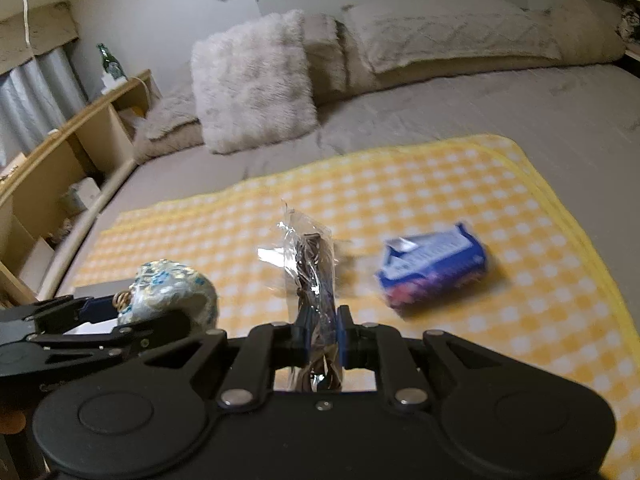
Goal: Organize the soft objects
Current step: 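Carry the pouch and cable bag into the white box, left tool opening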
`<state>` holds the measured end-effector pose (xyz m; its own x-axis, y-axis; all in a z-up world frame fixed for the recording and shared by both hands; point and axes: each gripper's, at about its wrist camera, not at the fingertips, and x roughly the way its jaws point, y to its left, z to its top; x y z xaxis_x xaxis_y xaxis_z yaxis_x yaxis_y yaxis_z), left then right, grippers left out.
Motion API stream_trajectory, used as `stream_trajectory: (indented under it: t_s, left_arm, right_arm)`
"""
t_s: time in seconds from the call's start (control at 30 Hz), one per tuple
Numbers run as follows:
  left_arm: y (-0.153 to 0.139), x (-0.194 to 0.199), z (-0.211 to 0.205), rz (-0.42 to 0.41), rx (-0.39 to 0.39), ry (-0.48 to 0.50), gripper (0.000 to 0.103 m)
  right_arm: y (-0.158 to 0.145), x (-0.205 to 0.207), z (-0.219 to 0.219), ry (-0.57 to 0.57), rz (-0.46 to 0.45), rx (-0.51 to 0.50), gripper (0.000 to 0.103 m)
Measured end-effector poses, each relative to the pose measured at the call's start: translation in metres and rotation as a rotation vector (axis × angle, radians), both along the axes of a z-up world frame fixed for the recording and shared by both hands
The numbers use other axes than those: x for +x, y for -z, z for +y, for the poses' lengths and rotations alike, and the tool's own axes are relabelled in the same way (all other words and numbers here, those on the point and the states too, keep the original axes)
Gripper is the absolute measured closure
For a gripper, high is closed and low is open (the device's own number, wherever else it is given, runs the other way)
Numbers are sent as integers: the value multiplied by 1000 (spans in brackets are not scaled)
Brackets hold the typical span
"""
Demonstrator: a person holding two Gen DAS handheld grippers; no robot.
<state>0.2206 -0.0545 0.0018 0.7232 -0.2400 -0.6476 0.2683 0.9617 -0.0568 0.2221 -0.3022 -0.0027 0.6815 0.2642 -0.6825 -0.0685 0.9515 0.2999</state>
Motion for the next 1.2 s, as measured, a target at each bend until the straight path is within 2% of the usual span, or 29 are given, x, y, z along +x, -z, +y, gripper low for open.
stream_trajectory:
  t_s: [0.2, 0.3, 0.63, 0.9, 1.2]
  left_arm:
    - [-11, -6, 58, -25, -25, -100, 36]
    - [-12, -8, 85, -38, -7, -139, 36]
    - [-4, 5, 169, -14, -16, -280, 36]
    - [16, 18, 218, 32, 21, -371, 36]
    - [53, 46, 270, 112, 48, -475, 36]
  right_arm:
    - [-10, 9, 40, -48, -31, 23, 90]
    - [-13, 13, 59, -74, -42, 33, 90]
    - [-13, 27, 127, -142, -31, 53, 90]
    - [5, 47, 193, -195, 39, 40, 90]
    - [38, 73, 258, -221, 112, -91, 90]
